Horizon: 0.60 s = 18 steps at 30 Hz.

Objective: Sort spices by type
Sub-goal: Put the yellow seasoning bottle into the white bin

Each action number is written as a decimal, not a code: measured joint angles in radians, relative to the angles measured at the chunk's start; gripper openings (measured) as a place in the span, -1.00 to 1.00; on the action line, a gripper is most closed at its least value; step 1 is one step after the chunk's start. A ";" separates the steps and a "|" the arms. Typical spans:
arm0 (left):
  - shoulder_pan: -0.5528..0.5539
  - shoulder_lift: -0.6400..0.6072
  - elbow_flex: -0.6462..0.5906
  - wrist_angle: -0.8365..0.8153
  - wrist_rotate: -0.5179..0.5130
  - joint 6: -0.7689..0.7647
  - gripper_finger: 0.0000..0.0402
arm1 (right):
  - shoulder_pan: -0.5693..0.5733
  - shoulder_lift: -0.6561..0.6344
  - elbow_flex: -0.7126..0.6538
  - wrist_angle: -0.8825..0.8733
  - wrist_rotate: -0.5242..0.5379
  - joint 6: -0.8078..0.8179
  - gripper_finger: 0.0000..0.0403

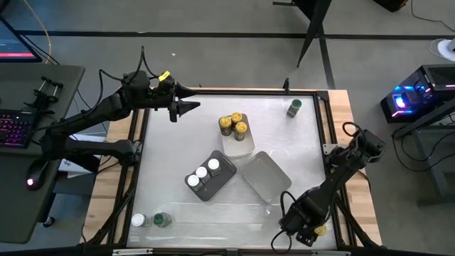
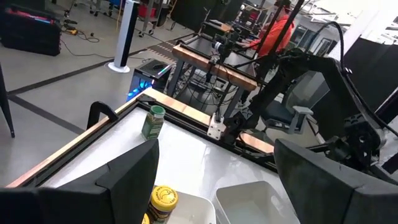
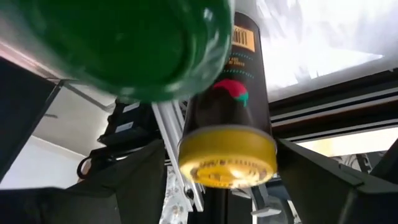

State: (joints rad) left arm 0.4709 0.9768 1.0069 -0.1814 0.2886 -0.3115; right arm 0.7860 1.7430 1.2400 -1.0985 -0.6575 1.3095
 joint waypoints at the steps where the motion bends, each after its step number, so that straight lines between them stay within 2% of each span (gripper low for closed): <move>1: 0.000 0.000 0.000 0.000 0.000 0.000 0.52 | 0.000 0.007 0.000 0.000 0.000 0.000 0.48; 15: 0.000 0.000 0.000 0.000 0.000 0.008 0.52 | 0.000 0.032 0.000 -0.026 -0.010 0.003 0.48; 18: 0.000 0.000 0.000 0.000 0.000 0.008 0.52 | 0.000 0.045 0.000 -0.032 -0.033 0.011 0.42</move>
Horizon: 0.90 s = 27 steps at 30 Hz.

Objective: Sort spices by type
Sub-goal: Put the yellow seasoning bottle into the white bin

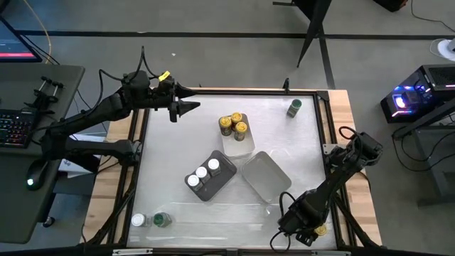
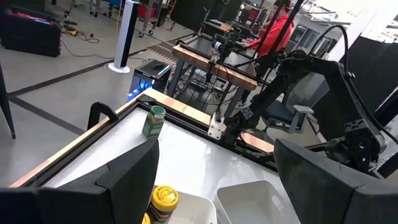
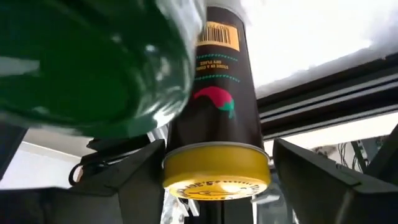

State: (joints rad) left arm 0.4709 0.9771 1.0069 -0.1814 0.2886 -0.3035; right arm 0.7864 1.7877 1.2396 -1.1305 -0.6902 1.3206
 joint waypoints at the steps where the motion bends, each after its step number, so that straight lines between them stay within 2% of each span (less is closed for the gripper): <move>1: 0.000 0.000 0.000 0.000 0.000 0.000 0.52 | 0.000 0.002 0.000 0.001 -0.005 -0.001 0.39; 7: 0.000 0.000 0.000 0.000 0.000 0.018 0.52 | 0.006 0.002 -0.013 0.013 -0.017 0.020 0.15; 11: 0.000 0.000 0.000 0.005 0.000 0.019 0.52 | 0.006 0.002 0.018 -0.045 -0.010 -0.002 0.14; 15: 0.000 -0.003 0.001 0.021 0.000 0.030 0.52 | 0.002 0.002 0.128 -0.228 -0.004 -0.105 0.14; 19: 0.012 -0.014 0.037 0.017 0.001 0.068 0.52 | -0.045 0.002 0.308 -0.443 0.047 -0.231 0.14; 23: 0.029 -0.019 0.087 0.012 0.001 0.080 0.52 | -0.141 -0.039 0.457 -0.434 0.101 -0.214 0.14; 27: 0.040 -0.025 0.121 0.015 0.001 0.096 0.52 | -0.259 -0.071 0.568 -0.443 0.244 -0.196 0.14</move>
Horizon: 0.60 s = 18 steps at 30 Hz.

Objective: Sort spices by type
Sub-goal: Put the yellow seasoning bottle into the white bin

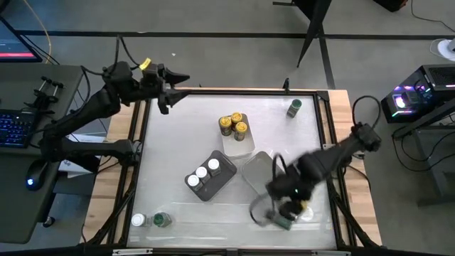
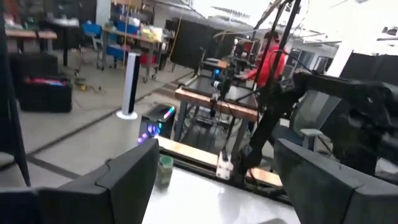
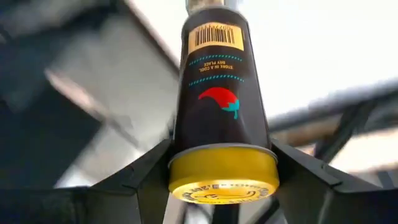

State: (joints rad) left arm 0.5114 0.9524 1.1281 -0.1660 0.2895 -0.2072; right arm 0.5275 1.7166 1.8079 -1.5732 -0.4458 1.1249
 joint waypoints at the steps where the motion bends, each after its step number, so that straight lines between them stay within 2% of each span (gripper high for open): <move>1: 0.000 0.000 0.005 -0.001 -0.001 0.007 0.52 | -0.034 -0.001 0.021 0.003 0.034 -0.005 0.14; 5: 0.000 0.000 0.016 -0.031 -0.001 0.053 0.52 | -0.156 -0.002 0.065 0.004 0.136 -0.072 0.14; 10: 0.010 -0.003 0.021 -0.116 -0.007 0.125 0.52 | -0.292 -0.002 0.060 0.017 0.202 -0.203 0.14; 18: 0.057 -0.004 0.021 -0.236 0.007 0.189 0.52 | -0.564 0.030 0.060 0.228 0.244 -0.278 0.14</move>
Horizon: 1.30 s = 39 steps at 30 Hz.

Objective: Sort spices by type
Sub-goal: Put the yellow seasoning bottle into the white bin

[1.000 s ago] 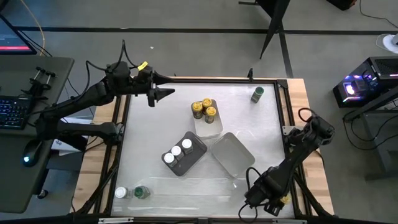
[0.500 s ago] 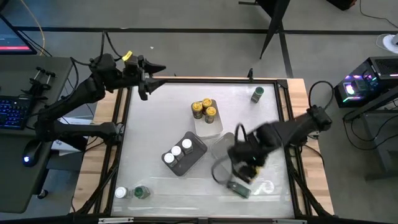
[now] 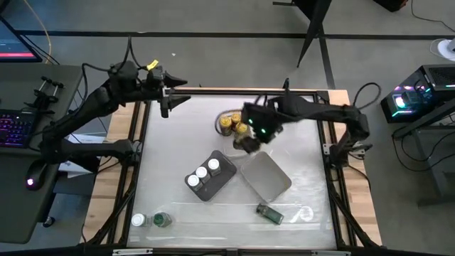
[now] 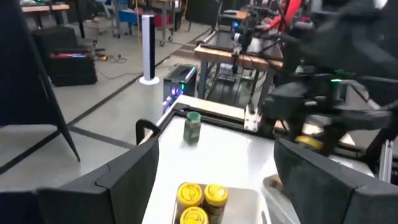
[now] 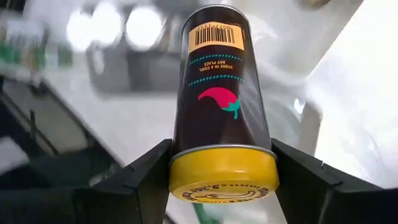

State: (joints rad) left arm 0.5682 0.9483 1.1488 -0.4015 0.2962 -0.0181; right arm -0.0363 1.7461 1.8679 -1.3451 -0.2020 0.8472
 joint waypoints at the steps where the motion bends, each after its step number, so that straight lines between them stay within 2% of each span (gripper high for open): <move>1: 0.006 0.001 0.000 -0.006 0.013 0.011 0.52 | -0.027 0.018 0.000 0.005 -0.002 -0.003 0.14; 7: 0.036 0.001 0.000 -0.046 0.031 0.057 0.52 | -0.132 0.143 0.000 -0.008 -0.059 -0.063 0.14; 17: 0.041 0.001 0.000 -0.050 0.031 -0.023 0.52 | -0.188 0.270 -0.001 -0.087 -0.060 -0.201 0.14; 20: 0.041 0.001 0.000 -0.050 0.030 -0.039 0.52 | -0.193 0.284 -0.001 -0.056 -0.060 -0.222 0.15; 27: 0.040 0.001 0.000 -0.050 0.027 -0.086 0.52 | -0.195 0.294 -0.001 -0.049 -0.059 -0.246 0.39; 35: 0.040 0.001 0.000 -0.050 0.026 -0.102 0.52 | -0.195 0.293 0.001 -0.045 -0.030 -0.285 0.42; 39: 0.040 0.001 0.000 -0.051 0.026 -0.102 0.52 | -0.185 0.277 0.060 -0.145 0.029 -0.368 0.42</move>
State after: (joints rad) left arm 0.6081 0.9497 1.1488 -0.4522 0.3220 -0.1202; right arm -0.2211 2.0231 1.9280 -1.4904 -0.1727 0.4797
